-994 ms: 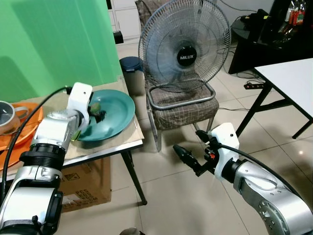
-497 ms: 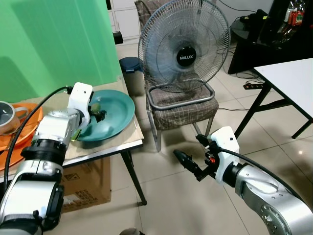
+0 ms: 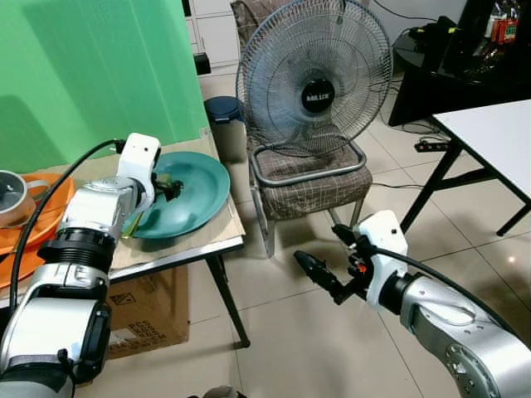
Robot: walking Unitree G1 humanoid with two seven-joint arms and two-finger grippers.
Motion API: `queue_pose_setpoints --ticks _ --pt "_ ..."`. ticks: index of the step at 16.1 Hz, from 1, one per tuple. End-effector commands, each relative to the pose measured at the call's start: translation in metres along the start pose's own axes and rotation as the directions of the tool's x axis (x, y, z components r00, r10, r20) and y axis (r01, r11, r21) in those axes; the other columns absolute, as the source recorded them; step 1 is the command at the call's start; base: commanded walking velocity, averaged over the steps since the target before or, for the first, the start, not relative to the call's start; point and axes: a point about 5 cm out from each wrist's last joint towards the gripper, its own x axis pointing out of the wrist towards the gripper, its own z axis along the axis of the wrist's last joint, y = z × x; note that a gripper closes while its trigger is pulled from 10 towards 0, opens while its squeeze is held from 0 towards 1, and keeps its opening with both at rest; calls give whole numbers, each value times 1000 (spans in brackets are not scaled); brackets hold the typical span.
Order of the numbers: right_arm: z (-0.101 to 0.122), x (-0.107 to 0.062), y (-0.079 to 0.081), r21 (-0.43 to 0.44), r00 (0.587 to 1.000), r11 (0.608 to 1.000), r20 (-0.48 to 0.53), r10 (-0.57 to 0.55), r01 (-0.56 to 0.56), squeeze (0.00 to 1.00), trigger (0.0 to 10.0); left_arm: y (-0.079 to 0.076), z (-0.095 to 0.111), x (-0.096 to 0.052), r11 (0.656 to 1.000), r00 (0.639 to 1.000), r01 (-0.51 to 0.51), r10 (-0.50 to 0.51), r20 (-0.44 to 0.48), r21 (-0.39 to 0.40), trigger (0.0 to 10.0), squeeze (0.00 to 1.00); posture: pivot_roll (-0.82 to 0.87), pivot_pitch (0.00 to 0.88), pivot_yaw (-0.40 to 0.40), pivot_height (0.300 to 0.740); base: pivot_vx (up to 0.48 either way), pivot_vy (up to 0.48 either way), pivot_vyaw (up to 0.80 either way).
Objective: Setting the table
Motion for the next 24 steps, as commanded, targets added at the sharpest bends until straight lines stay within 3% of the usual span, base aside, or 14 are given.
queue_pose_setpoints --ticks 1,24 --pt "3 -3 2 -6 1000 1000 8 3 -2 0 10000 5 4 -2 1000 1000 -16 16 8 14 10000 0 -15 0 91 740 0 0 0" --pt "0 -5 8 2 999 1000 -20 27 -27 0 10000 8 -8 2 1000 997 -18 19 -80 10 10000 0 -17 0 103 740 0 0 0"
